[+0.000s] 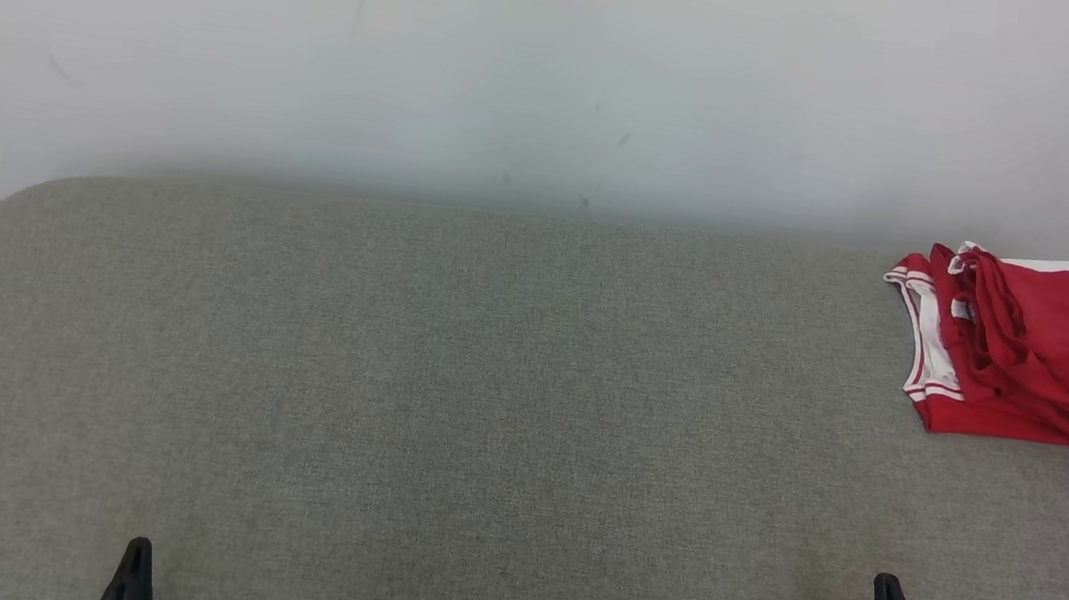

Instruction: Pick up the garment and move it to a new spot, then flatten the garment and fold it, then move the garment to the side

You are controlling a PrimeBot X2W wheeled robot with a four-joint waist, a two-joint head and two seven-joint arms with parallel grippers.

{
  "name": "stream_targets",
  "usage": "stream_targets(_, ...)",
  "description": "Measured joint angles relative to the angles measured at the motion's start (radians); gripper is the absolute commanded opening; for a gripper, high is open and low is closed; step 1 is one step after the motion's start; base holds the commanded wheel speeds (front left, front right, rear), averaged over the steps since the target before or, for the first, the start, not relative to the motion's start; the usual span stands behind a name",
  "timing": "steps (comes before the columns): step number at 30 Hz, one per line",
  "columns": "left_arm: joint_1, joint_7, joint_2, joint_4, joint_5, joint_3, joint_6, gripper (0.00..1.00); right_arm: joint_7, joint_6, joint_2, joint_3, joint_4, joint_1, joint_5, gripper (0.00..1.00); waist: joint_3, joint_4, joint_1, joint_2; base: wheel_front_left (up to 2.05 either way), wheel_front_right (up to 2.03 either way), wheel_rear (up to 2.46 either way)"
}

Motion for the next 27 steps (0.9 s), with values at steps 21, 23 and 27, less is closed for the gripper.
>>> stream_targets(21,-0.045,0.079,-0.015,0.005,-0.303,0.02,-0.004,0.0,0.06,0.0,-0.002,-0.025,0.024,-0.057,0.302,0.0,0.006,-0.003,0.0,0.0,0.0,0.0,0.0)
stream_targets(23,-0.048,0.088,-0.017,0.006,-0.335,0.022,-0.004,0.0,0.062,0.0,-0.002,-0.027,0.027,-0.059,0.325,0.0,0.007,-0.003,0.0,0.0,0.0,0.0,0.0)
stream_targets(27,-0.055,0.101,-0.02,0.007,-0.382,0.024,-0.01,0.0,0.073,0.0,-0.002,-0.032,0.031,-0.071,0.375,0.0,0.008,-0.004,0.0,0.0,0.0,0.0,0.0)
